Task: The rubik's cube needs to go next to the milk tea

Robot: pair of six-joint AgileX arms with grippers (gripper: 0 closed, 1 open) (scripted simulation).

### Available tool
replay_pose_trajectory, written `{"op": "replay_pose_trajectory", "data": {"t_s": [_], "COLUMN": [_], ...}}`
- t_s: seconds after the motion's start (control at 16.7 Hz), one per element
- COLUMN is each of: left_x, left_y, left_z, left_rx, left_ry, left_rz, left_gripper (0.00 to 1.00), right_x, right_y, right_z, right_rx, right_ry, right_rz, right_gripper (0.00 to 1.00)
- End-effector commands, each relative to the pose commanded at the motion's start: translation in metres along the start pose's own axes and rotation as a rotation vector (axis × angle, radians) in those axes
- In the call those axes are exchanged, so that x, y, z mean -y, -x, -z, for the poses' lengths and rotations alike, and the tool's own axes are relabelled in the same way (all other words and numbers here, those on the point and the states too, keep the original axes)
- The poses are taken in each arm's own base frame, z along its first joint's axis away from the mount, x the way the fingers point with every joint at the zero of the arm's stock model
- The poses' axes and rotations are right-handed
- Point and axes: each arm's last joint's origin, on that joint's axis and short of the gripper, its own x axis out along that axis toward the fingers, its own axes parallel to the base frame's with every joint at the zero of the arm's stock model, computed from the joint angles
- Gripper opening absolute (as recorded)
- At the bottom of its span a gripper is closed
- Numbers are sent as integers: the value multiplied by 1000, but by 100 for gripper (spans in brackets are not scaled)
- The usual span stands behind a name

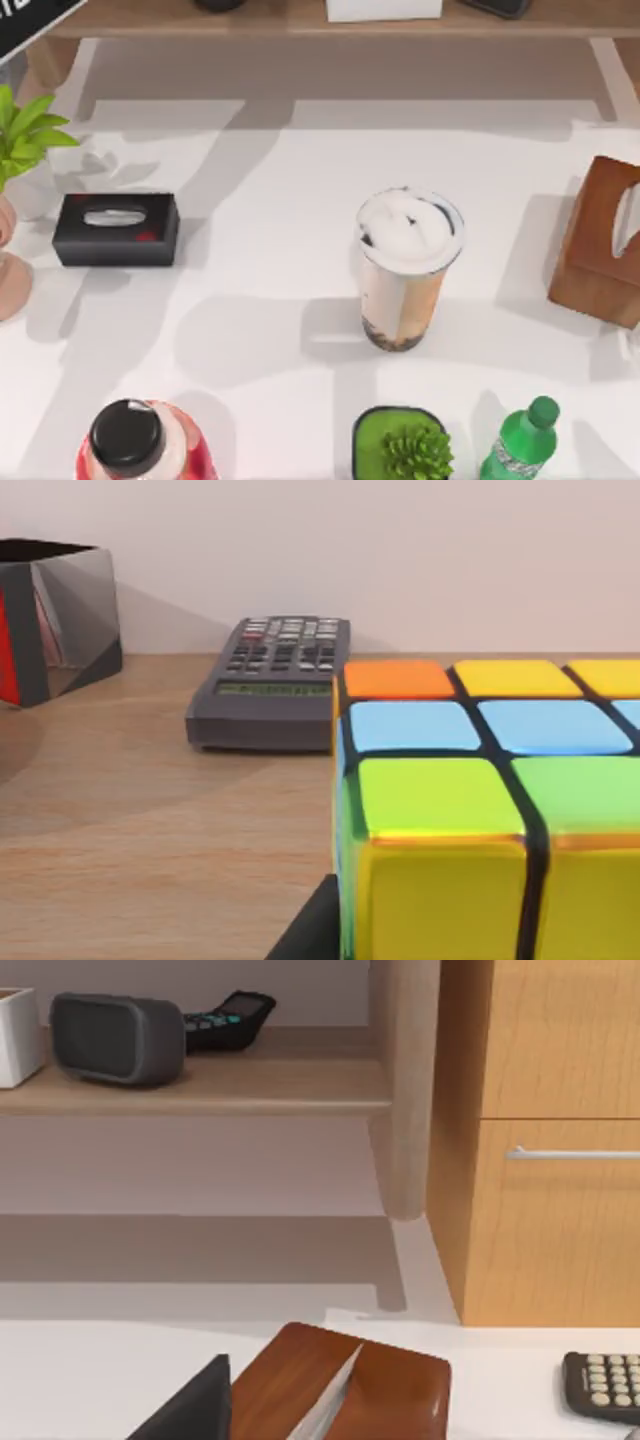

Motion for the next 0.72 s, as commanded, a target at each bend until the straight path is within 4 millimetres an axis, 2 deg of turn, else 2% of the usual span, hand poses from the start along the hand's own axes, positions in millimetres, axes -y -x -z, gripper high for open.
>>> {"op": "replay_pose_trajectory", "data": {"t_s": [0.06, 0.12, 0.54, 0.72], "left_x": [0, 0, 0, 1], "left_y": [0, 0, 0, 2], "left_z": [0, 0, 0, -7], "left_rx": [0, 0, 0, 15], "left_ry": [0, 0, 0, 6], "left_rz": [0, 0, 0, 6], "left_gripper": [2, 0, 0, 0], "right_x": [0, 0, 0, 0], "right_y": [0, 0, 0, 0], "right_z": [0, 0, 0, 0], "right_rx": [0, 0, 0, 0], "right_ry": [0, 0, 0, 0], "right_rz": [0, 0, 0, 0], "right_gripper": [100, 100, 100, 100]}}
